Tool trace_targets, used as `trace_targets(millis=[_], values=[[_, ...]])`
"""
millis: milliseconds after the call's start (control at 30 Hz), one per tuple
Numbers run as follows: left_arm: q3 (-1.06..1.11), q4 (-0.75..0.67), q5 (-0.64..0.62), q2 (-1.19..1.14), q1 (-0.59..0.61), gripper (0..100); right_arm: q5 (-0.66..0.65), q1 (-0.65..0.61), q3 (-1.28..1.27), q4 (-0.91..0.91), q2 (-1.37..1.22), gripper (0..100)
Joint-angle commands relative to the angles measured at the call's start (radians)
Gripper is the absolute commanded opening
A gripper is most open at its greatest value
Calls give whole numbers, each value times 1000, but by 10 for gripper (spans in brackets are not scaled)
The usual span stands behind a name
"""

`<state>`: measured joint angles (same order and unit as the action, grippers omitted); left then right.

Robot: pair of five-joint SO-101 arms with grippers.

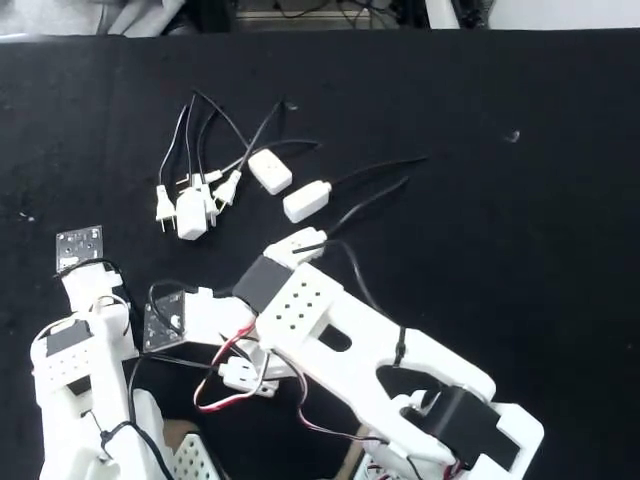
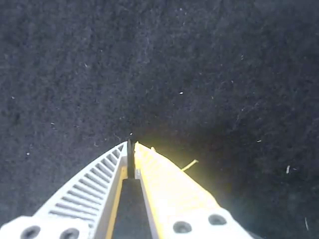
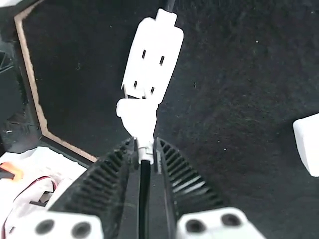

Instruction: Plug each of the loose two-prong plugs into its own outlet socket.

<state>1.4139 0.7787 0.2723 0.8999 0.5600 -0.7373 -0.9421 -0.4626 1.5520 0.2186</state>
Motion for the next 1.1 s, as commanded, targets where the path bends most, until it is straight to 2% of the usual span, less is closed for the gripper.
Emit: trace_targets(millis=[0, 300, 433, 533, 633, 733, 900, 1067], values=[[-1, -6, -12, 9, 12, 30, -11, 21, 53, -14, 4, 11], [-1, -6, -12, 9, 12, 30, 20, 275, 120, -35, 38, 11], [-1, -6, -12, 9, 8, 30, 21, 328, 8, -189, 45, 11], [-1, -6, -12, 9, 10, 30, 44, 334, -176, -404, 51, 11], [-1, -6, -12, 9, 12, 30, 58, 333, -309, -511, 84, 11], [-1, -6, -12, 9, 8, 30, 60, 333, -371, -512, 101, 29], [-1, -6, -12, 9, 7, 30, 21, 310, -406, -491, 82, 212], [-1, -6, -12, 9, 10, 30, -58, 282, -407, -509, 44, 199]])
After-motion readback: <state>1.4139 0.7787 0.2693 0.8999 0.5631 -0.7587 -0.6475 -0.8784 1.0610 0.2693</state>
